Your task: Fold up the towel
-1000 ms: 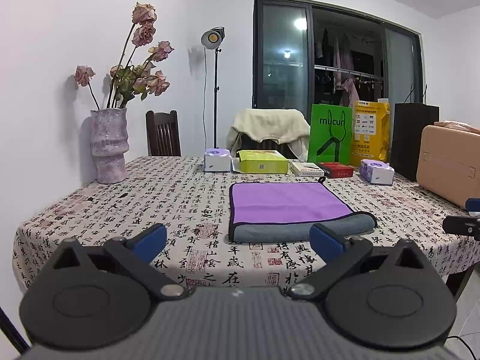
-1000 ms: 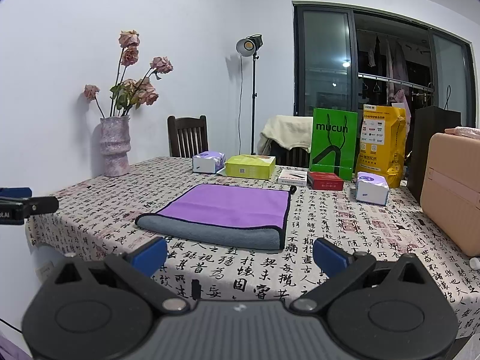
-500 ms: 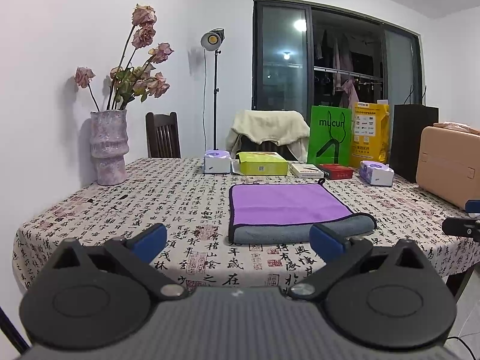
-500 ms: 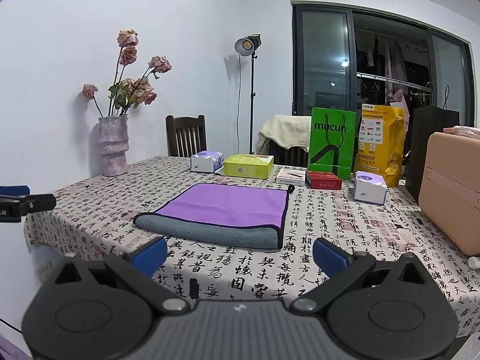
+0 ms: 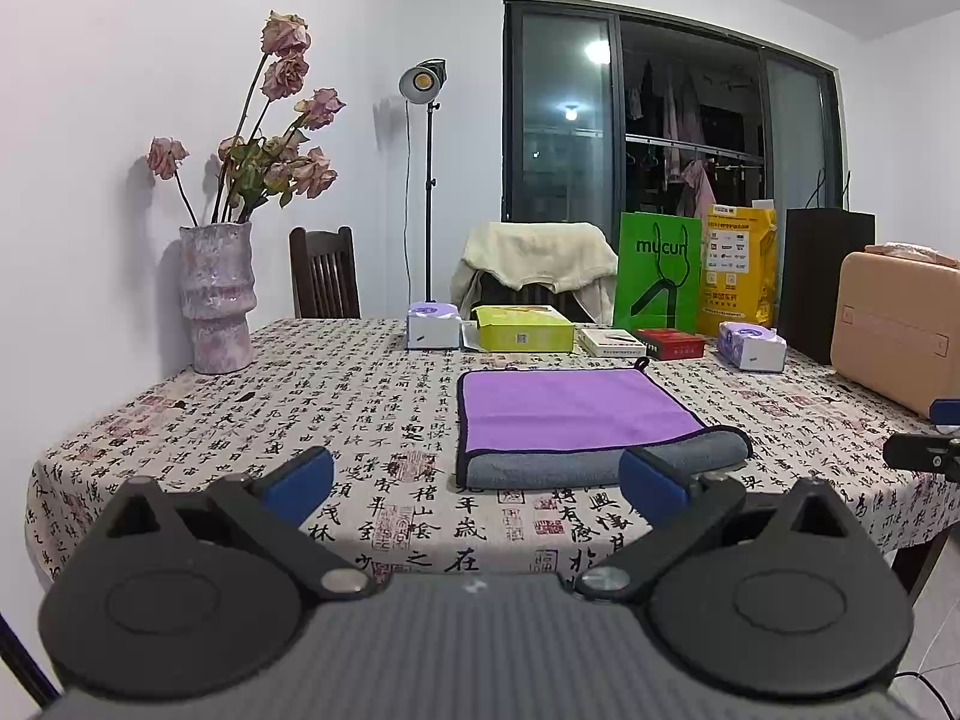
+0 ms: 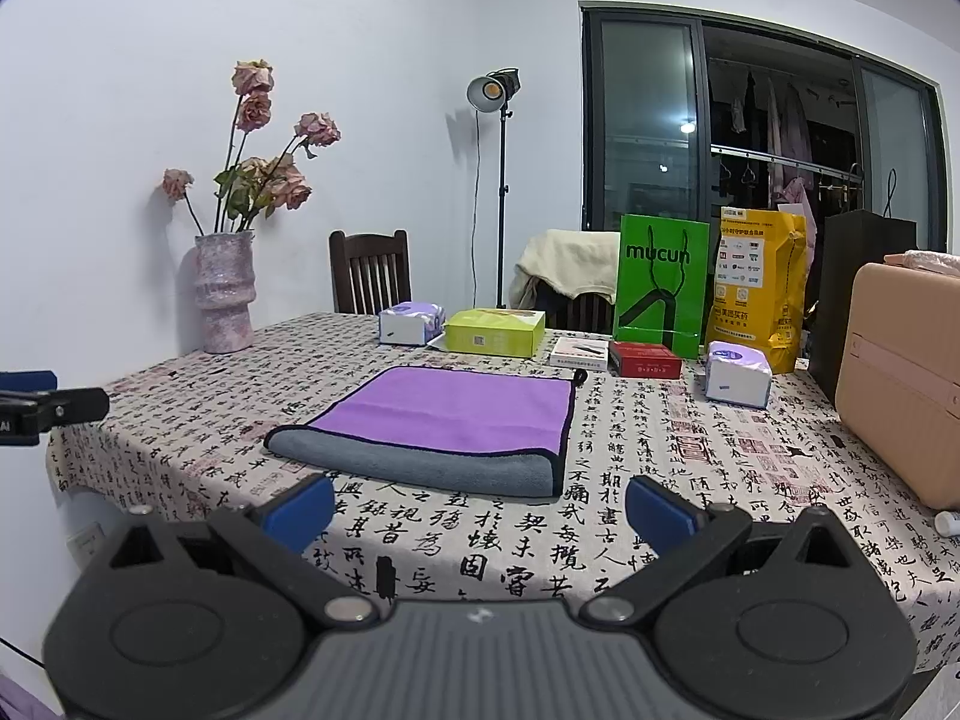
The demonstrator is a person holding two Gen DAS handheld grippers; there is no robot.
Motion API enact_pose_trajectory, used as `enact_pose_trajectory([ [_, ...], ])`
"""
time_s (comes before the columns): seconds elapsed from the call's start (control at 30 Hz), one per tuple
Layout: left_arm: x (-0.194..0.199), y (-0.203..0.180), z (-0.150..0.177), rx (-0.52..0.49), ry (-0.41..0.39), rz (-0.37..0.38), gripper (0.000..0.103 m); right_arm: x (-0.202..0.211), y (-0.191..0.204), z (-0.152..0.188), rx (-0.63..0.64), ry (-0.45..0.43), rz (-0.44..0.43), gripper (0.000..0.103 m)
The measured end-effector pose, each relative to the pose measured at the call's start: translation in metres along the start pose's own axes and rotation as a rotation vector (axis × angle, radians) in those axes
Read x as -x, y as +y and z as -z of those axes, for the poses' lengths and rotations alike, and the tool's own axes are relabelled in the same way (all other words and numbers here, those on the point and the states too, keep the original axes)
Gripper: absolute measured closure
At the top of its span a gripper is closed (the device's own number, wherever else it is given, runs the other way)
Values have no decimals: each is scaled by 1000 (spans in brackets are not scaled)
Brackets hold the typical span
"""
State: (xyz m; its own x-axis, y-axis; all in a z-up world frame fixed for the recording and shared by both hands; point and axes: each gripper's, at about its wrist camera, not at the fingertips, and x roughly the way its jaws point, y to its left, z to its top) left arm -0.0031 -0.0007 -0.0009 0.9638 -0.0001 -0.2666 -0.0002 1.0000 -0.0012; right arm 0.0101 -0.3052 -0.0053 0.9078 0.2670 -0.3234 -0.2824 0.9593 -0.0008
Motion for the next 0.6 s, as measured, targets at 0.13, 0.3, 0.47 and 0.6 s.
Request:
enact_pose_trajectory([
  [0.13, 1, -1, 0, -3, -4, 1, 0, 1, 0, 0, -1, 0, 0, 0],
  [0.3, 1, -1, -1, -3, -3, 1, 0, 1, 0, 0, -1, -1, 2, 0],
  [0.47, 1, 0, -1, -2, -4, 1, 0, 1, -1, 0, -1, -1, 2, 0],
  [0.6, 1, 0, -1, -2, -3, 2, 0, 1, 0, 0, -1, -1, 2, 0],
])
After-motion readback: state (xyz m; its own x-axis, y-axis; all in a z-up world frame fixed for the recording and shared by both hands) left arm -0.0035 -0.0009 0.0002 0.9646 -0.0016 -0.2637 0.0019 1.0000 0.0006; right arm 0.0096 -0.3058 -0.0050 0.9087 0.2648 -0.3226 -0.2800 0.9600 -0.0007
